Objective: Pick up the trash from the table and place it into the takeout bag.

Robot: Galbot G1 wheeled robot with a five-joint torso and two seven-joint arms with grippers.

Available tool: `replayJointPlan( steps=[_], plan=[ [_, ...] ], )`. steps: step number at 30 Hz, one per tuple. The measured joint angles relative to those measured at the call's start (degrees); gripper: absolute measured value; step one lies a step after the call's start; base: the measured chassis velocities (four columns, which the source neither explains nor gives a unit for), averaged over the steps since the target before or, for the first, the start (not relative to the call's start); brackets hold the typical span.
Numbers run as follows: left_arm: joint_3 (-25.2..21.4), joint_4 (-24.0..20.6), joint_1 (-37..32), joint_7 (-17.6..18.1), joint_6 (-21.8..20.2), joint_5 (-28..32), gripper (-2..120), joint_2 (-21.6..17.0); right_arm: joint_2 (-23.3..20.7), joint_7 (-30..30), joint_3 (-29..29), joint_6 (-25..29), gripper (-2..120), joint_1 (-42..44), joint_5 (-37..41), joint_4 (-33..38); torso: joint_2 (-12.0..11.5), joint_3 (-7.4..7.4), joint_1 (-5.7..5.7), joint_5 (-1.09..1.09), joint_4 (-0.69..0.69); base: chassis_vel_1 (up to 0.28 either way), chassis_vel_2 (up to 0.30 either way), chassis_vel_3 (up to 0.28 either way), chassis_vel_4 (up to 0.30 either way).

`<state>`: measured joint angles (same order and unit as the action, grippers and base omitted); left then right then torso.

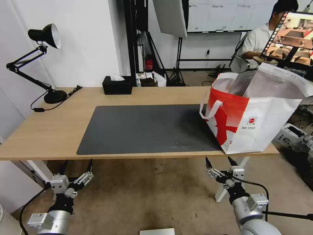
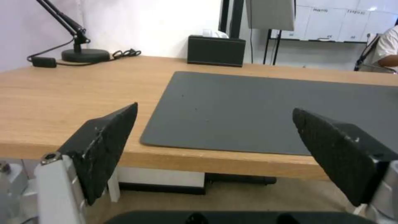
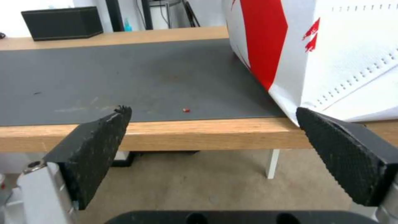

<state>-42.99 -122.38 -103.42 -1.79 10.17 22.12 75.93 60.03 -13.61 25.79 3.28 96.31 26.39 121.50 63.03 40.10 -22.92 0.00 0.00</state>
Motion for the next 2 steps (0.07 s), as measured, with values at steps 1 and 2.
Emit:
replayJointPlan(
  steps=[1,2],
  plan=[
    [0.0,0.0,0.0,-0.01,-0.01,0.0,100,-0.01,0.0,0.0,0.0,0.0,100,0.0,0.0,0.0,0.0,0.0,0.0,0.0,0.0,0.0,0.0,0.0,0.0],
    [0.0,0.0,0.0,-0.01,-0.01,0.0,100,-0.01,0.0,0.0,0.0,0.0,100,0.0,0.0,0.0,0.0,0.0,0.0,0.0,0.0,0.0,0.0,0.0,0.0]
  ],
)
